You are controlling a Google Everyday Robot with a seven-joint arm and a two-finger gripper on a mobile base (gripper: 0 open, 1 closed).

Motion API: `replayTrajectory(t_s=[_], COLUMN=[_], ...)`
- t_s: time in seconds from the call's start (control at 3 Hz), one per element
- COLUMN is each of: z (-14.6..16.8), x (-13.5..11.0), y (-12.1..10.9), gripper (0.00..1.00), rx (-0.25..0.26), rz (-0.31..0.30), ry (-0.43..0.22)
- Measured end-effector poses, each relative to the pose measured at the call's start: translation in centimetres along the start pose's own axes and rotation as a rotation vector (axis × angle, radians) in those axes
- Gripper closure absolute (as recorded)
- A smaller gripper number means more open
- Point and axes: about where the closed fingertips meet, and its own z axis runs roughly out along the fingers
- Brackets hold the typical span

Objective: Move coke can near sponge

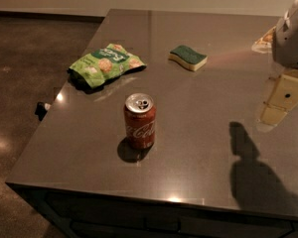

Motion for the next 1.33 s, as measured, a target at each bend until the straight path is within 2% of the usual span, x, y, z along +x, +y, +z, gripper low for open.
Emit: replayTrajectory(t_s=[0.33,0.67,1.0,1.33], z=[0.0,0.8,3.0,5.7], x=[0.0,-1.0,-2.6,-4.6], y=[0.0,0.1,0.4,1.7], gripper=[0.00,0.00,0.00,0.00], rx=[0.000,-0.023,-0.096,-0.209], rz=[0.000,-0.012,-0.034,-0.051], ry=[0.000,-0.023,-0.096,-0.185])
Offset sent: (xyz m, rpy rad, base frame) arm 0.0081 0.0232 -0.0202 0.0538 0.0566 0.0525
